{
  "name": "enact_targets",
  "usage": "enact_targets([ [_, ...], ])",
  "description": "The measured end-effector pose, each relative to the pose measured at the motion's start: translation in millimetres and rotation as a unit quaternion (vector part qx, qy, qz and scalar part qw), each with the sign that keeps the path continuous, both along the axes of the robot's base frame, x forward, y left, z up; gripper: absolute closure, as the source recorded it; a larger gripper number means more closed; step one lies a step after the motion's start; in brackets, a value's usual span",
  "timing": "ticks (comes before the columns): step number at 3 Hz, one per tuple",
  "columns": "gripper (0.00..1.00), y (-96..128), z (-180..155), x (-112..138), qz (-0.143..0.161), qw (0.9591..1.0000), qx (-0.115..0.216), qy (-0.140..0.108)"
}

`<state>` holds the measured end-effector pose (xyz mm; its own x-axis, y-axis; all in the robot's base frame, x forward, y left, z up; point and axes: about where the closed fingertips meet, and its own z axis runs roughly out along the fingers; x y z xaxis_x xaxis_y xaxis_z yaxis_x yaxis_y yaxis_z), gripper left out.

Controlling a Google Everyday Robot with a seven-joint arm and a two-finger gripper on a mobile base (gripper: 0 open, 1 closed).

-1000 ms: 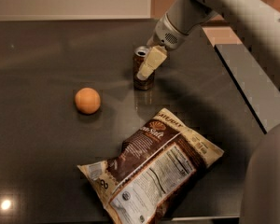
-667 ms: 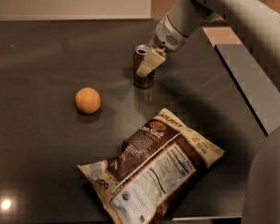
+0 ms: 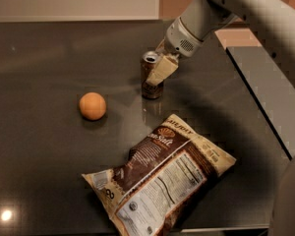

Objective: Move orange can near brown chip bag

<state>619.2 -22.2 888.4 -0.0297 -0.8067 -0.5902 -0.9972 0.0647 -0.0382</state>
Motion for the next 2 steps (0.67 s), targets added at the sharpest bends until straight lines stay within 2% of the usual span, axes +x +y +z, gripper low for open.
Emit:
enact_targets([
  [1, 1.0, -3, 4, -30, 0.042, 0.9991, 0.001, 0.002],
  [2, 1.0, -7, 5, -59, 0.074, 0.9973, -0.001, 0.002],
])
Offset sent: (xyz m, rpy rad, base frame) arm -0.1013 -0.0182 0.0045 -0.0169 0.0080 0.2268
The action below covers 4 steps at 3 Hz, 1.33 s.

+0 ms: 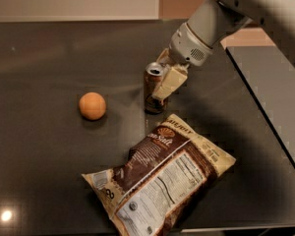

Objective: Move orange can near brown chip bag

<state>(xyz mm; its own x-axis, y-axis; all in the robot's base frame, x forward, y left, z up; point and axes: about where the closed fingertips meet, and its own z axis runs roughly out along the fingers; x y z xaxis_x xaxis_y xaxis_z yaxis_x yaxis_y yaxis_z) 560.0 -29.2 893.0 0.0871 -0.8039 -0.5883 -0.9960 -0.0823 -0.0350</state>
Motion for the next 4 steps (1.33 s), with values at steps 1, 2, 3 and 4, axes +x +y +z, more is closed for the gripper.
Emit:
enact_targets([
  [1, 0.84, -1, -3, -26, 0.027, 0.9996, -0.005, -0.007],
  [2, 0.61, 1, -10, -45, 0.05, 0.9987, -0.01, -0.004],
  [3, 0.37, 2, -14, -55, 0.062, 0.998, -0.013, -0.003],
  [4, 0.01, 4, -12, -50, 0.057, 0.9983, -0.011, -0.004],
])
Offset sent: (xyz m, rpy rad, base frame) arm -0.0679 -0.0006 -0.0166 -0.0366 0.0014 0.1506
